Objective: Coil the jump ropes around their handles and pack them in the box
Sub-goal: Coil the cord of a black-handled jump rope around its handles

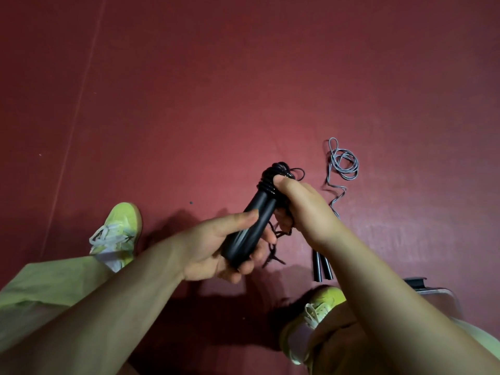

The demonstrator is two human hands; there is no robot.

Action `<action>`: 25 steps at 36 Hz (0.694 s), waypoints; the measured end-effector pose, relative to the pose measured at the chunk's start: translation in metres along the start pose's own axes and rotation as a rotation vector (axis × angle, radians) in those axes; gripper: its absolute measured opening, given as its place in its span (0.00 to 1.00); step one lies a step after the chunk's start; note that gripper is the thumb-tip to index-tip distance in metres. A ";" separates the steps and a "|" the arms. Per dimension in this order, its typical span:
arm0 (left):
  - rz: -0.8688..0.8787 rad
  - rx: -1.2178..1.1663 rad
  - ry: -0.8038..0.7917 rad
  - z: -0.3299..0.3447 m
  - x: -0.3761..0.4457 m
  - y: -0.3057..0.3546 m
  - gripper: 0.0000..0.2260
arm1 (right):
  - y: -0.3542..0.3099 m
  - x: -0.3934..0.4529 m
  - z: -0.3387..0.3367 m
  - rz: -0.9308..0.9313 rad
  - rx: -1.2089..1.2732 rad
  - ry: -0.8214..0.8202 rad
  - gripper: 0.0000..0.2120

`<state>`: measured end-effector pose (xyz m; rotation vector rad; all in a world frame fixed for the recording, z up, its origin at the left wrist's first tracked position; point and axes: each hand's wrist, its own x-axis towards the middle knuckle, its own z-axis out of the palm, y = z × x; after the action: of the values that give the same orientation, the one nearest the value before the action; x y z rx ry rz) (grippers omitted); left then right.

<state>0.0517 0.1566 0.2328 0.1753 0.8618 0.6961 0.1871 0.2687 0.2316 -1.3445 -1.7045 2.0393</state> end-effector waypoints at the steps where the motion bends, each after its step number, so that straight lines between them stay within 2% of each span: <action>1: 0.001 -0.041 -0.009 0.000 0.001 0.000 0.19 | 0.001 0.002 0.000 -0.001 -0.001 -0.008 0.18; 3: -0.005 -0.064 0.050 0.002 0.001 0.004 0.15 | 0.004 0.005 -0.002 0.024 -0.004 -0.033 0.21; 6: 0.027 0.149 0.246 0.003 0.003 0.005 0.13 | 0.008 0.007 -0.004 0.110 -0.040 -0.086 0.26; 9: 0.063 0.275 0.365 0.002 0.006 0.001 0.13 | 0.008 0.005 -0.004 0.130 -0.123 -0.107 0.25; 13: 0.063 0.306 0.418 0.000 0.007 0.001 0.14 | 0.004 0.004 -0.005 0.149 -0.175 -0.078 0.24; 20: 0.067 0.337 0.467 0.000 0.010 -0.001 0.11 | 0.004 0.003 -0.005 0.191 -0.338 0.012 0.28; 22: 0.093 0.413 0.516 -0.002 0.011 0.000 0.09 | 0.005 0.003 -0.005 0.193 -0.424 0.054 0.28; 25: 0.124 0.536 0.576 -0.007 0.013 0.000 0.12 | 0.005 0.001 -0.005 0.160 -0.469 0.082 0.28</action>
<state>0.0525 0.1641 0.2204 0.5272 1.5960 0.6249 0.1923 0.2716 0.2274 -1.7188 -2.1908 1.6847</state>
